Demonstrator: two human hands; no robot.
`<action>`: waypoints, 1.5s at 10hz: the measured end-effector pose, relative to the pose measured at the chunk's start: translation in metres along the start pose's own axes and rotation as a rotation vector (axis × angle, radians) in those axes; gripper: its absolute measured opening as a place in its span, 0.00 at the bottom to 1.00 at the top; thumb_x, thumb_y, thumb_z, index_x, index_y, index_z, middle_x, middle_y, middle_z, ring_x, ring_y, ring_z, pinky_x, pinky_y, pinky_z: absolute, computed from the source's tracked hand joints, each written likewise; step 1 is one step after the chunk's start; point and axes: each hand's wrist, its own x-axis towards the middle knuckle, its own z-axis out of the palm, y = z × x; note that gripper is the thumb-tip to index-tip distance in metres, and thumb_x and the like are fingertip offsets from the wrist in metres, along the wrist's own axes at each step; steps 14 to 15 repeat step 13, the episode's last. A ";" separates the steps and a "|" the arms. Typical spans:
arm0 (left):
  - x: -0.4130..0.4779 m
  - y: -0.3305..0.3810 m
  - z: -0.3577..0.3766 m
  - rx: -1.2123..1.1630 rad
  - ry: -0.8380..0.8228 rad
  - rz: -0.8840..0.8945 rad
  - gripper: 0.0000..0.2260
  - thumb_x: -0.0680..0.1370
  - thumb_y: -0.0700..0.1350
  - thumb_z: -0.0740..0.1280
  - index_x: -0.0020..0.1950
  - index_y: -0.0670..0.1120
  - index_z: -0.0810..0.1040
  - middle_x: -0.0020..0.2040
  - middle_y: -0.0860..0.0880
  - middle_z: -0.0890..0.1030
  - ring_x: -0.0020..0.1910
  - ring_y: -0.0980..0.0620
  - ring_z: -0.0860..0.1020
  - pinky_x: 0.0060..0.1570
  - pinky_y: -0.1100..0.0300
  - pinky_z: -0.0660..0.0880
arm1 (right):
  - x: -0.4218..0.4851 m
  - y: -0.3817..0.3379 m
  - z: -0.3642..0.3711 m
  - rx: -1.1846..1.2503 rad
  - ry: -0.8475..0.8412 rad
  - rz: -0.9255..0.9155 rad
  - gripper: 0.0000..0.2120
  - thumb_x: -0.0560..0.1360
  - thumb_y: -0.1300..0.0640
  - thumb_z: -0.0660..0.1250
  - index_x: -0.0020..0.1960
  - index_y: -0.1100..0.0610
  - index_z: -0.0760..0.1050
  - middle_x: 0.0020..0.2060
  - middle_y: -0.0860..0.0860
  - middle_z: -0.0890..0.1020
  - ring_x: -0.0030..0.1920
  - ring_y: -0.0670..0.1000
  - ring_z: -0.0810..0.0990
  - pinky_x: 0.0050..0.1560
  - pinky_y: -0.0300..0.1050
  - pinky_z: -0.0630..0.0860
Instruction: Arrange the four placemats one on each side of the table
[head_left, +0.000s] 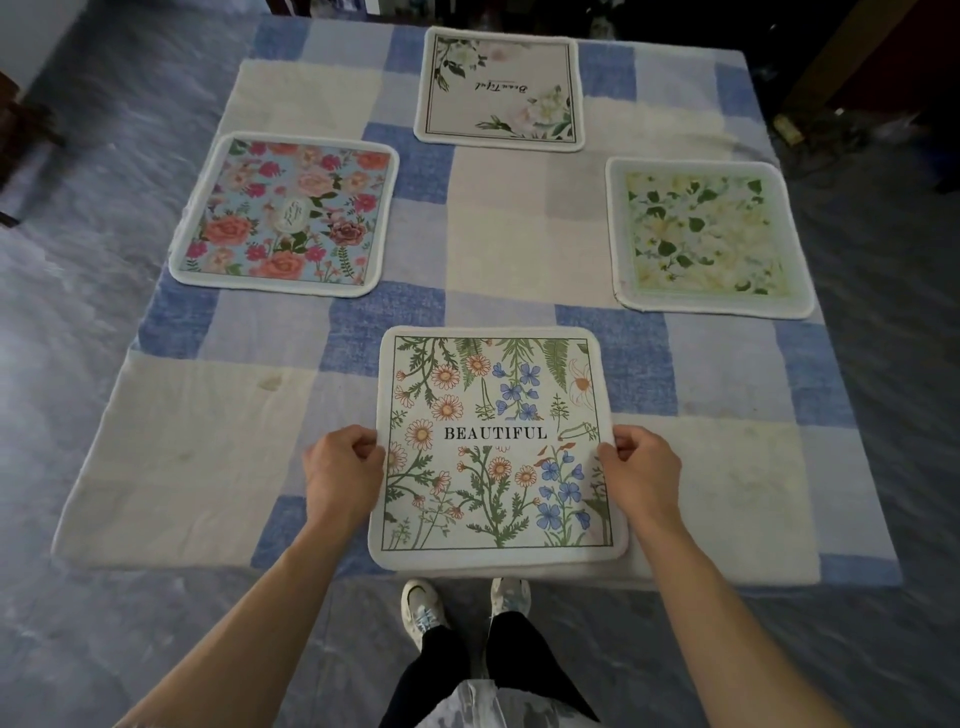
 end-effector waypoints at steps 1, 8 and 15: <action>0.005 0.003 0.000 0.029 0.012 0.014 0.08 0.74 0.40 0.67 0.42 0.51 0.83 0.35 0.57 0.82 0.37 0.56 0.80 0.38 0.61 0.77 | -0.003 0.004 0.002 -0.022 0.000 -0.013 0.06 0.75 0.64 0.68 0.46 0.55 0.81 0.41 0.44 0.81 0.38 0.37 0.78 0.34 0.27 0.68; 0.013 0.001 -0.007 -0.066 0.038 -0.029 0.06 0.73 0.39 0.70 0.45 0.48 0.85 0.38 0.55 0.83 0.38 0.55 0.82 0.46 0.56 0.81 | -0.016 0.000 0.001 0.097 0.026 0.050 0.10 0.75 0.62 0.68 0.49 0.49 0.71 0.39 0.36 0.75 0.39 0.36 0.76 0.30 0.24 0.68; 0.018 0.013 -0.015 -0.398 0.035 -0.126 0.04 0.73 0.44 0.71 0.44 0.53 0.81 0.40 0.52 0.85 0.38 0.51 0.85 0.43 0.53 0.83 | -0.021 -0.018 -0.024 0.324 0.019 -0.019 0.12 0.78 0.52 0.67 0.61 0.50 0.76 0.51 0.40 0.80 0.50 0.35 0.76 0.39 0.24 0.71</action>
